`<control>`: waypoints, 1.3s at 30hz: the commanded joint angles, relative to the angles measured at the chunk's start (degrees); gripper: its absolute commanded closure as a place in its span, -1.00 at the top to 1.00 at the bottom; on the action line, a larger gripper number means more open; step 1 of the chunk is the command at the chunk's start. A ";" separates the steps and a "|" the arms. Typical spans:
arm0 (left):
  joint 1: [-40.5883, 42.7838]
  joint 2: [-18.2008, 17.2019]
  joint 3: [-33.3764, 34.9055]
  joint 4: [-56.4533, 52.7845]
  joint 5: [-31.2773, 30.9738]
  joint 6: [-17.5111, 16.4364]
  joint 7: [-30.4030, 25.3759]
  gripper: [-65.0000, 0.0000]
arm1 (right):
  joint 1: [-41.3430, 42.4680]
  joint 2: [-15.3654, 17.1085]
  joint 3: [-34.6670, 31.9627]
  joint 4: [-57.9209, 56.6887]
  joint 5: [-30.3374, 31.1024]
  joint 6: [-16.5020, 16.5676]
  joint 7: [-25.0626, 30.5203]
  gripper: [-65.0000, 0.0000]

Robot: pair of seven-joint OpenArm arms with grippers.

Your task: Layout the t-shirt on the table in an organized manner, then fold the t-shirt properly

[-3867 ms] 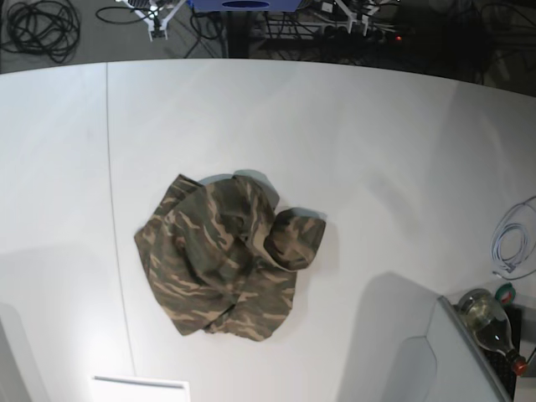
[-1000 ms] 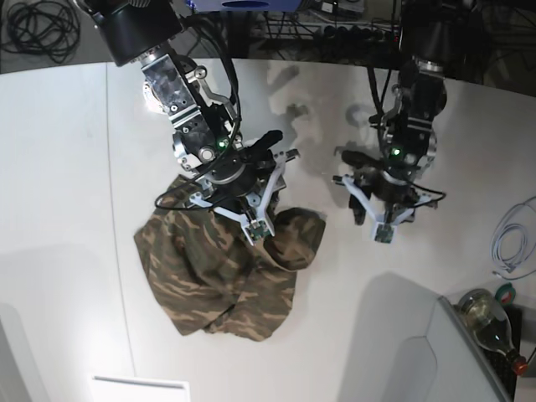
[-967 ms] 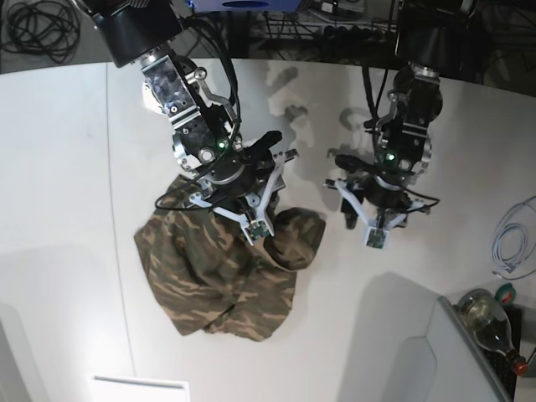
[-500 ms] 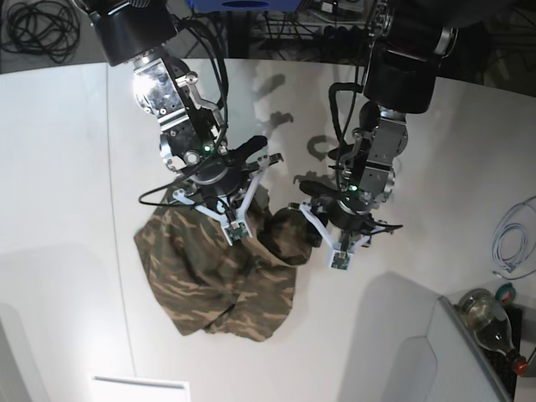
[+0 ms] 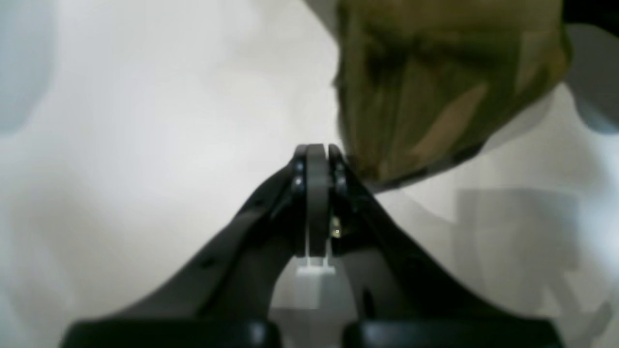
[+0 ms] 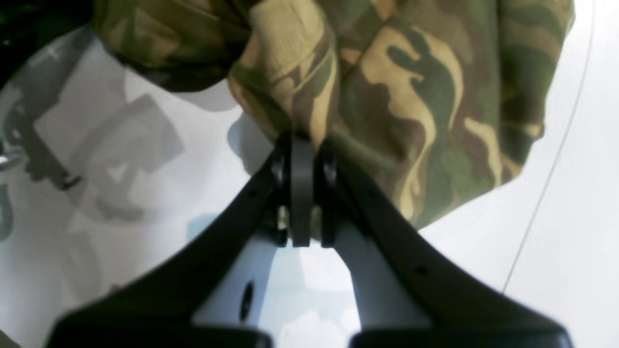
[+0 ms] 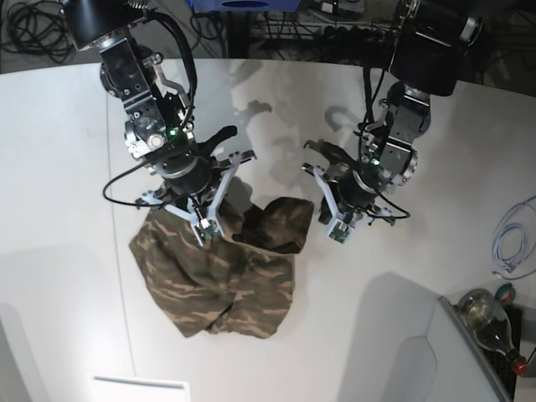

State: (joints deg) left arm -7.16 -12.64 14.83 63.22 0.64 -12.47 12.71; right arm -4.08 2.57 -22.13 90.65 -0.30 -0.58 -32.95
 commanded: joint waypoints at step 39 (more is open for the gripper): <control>-1.24 -3.40 3.85 8.21 13.99 -0.15 -16.45 -0.18 | -3.09 3.63 -0.07 4.78 0.08 -0.08 -1.03 -1.00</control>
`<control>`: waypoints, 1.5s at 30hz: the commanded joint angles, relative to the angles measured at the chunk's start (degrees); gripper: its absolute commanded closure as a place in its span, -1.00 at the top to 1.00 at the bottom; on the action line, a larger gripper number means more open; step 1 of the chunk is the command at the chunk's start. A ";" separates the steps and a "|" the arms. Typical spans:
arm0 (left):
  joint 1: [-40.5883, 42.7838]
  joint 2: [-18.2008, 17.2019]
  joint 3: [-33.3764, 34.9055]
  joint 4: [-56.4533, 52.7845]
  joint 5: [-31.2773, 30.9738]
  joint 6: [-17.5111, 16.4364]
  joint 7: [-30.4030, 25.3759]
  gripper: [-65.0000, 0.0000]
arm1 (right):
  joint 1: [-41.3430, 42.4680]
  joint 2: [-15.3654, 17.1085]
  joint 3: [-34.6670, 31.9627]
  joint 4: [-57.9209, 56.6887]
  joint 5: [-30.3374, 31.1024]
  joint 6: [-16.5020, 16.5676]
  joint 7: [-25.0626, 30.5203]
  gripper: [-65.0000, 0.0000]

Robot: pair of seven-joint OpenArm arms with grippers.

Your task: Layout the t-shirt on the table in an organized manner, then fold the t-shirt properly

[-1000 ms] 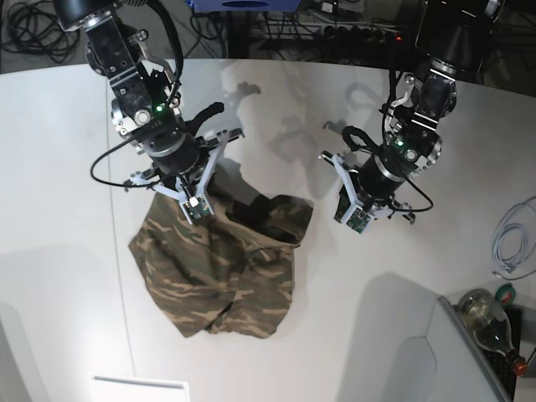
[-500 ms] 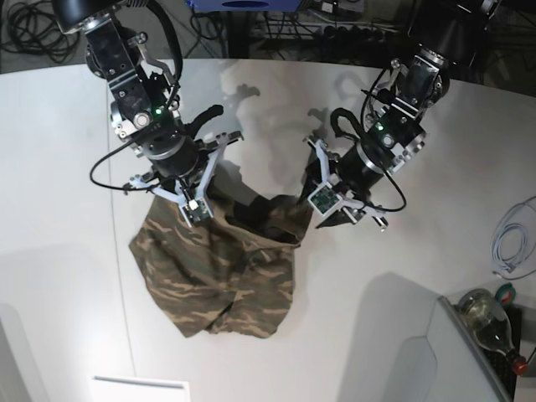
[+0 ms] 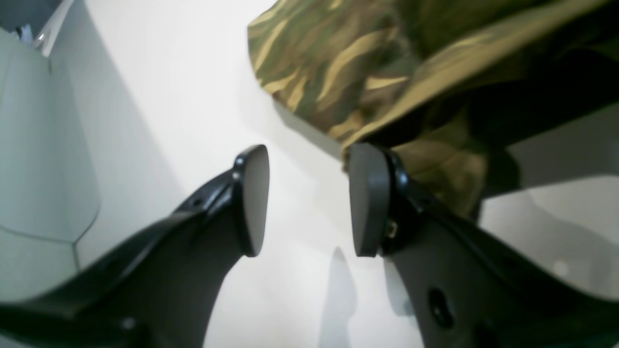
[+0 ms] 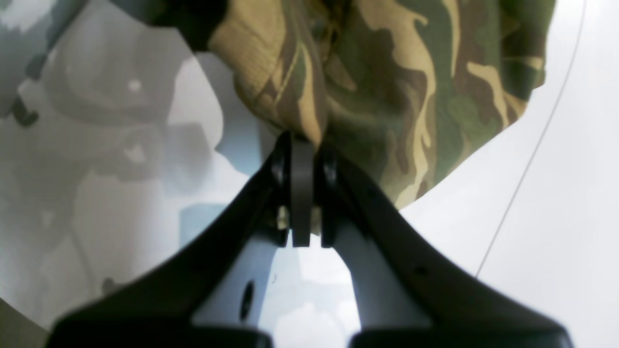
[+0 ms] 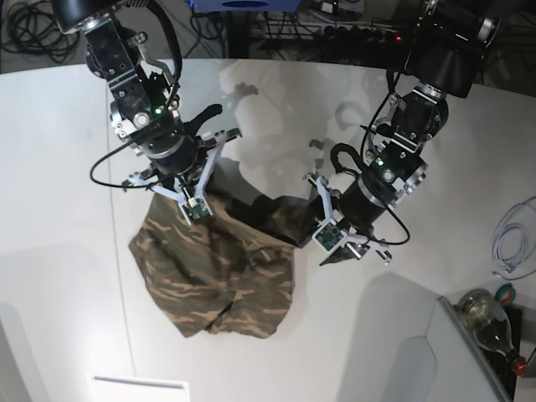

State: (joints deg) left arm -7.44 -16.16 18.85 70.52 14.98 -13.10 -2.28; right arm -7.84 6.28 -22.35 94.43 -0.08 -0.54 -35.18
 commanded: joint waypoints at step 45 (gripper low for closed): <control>14.87 -5.16 -0.87 14.45 0.09 -1.36 11.30 -1.00 | -1.88 0.88 -0.46 -1.73 -0.14 0.23 1.29 -1.00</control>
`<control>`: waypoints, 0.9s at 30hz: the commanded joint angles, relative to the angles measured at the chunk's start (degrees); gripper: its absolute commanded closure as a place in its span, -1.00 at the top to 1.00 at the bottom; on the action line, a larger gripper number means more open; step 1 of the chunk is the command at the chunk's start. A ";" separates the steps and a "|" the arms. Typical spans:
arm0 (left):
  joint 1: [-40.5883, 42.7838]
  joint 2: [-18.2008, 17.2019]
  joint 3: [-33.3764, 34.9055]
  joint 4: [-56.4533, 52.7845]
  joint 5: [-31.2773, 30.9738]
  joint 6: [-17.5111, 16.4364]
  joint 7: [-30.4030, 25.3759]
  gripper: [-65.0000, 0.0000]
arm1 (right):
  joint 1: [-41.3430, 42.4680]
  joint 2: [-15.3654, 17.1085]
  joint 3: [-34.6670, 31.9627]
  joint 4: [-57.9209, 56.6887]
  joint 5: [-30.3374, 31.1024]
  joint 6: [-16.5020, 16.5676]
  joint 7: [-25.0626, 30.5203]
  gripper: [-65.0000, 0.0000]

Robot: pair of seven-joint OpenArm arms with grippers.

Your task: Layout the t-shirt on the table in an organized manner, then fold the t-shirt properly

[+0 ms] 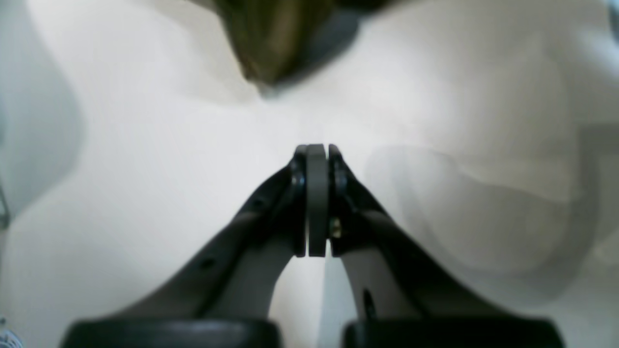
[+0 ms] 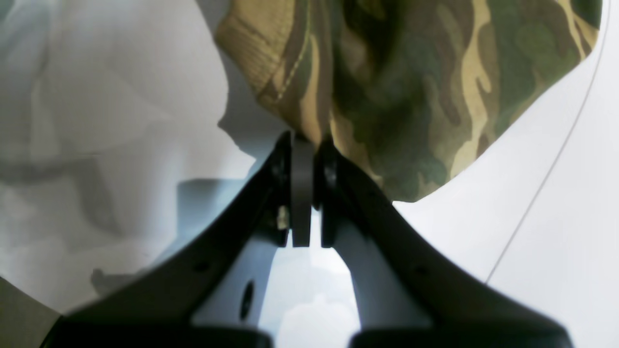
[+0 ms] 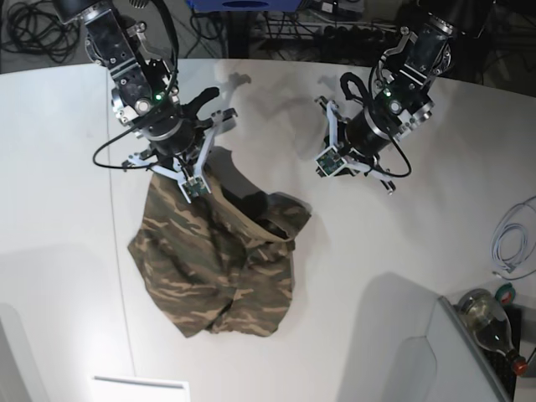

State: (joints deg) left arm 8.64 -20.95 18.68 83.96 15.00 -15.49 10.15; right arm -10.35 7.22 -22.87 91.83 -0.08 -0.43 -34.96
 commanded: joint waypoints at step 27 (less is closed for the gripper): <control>-16.95 8.86 -5.80 -13.06 -0.54 -9.61 -1.76 0.66 | 0.72 -0.06 0.15 0.87 -0.14 0.12 0.89 -1.00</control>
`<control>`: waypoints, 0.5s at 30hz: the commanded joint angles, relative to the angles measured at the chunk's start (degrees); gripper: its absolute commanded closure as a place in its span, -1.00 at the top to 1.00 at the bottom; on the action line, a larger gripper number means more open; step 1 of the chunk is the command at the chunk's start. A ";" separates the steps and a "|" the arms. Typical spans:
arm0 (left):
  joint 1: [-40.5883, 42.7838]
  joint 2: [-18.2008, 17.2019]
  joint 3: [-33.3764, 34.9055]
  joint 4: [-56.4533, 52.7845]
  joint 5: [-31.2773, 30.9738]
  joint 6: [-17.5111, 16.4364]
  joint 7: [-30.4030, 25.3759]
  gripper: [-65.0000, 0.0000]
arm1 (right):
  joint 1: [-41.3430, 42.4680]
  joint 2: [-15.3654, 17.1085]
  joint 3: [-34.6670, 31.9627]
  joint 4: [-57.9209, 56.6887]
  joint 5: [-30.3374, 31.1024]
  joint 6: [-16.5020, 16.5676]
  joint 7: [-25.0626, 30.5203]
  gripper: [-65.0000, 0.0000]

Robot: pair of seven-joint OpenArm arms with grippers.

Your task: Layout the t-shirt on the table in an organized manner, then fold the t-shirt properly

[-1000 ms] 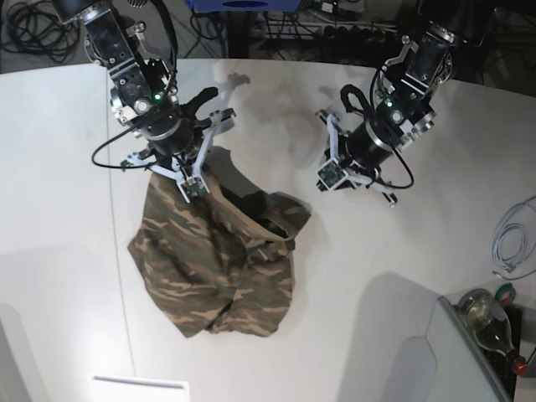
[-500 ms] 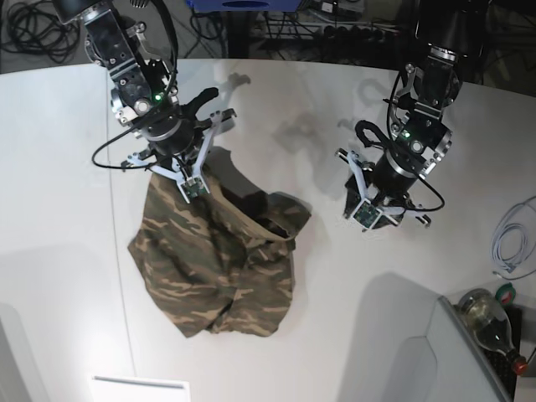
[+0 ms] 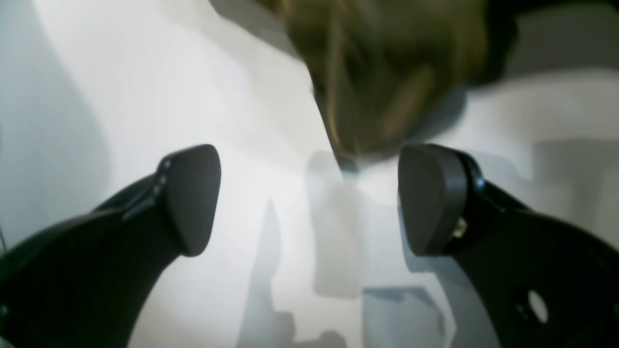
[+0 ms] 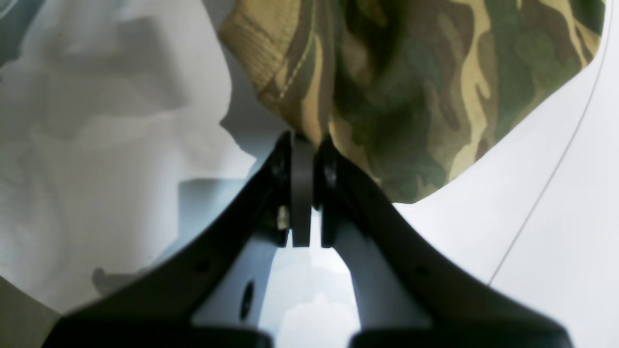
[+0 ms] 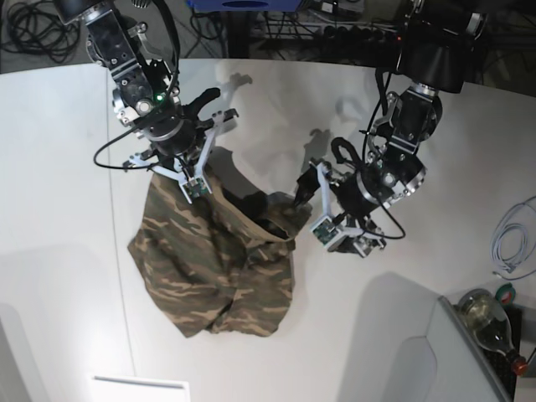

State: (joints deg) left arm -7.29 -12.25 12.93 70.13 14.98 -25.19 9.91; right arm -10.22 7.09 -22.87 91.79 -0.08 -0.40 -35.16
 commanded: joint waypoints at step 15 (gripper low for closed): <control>-6.21 6.32 0.04 -8.90 -0.43 -11.95 -1.43 -0.54 | 0.59 0.16 0.59 0.83 -0.14 0.10 1.18 -1.00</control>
State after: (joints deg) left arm -12.34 -5.91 13.08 60.47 15.03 -36.97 9.69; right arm -10.22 7.27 -22.46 91.77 -0.08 -0.40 -35.14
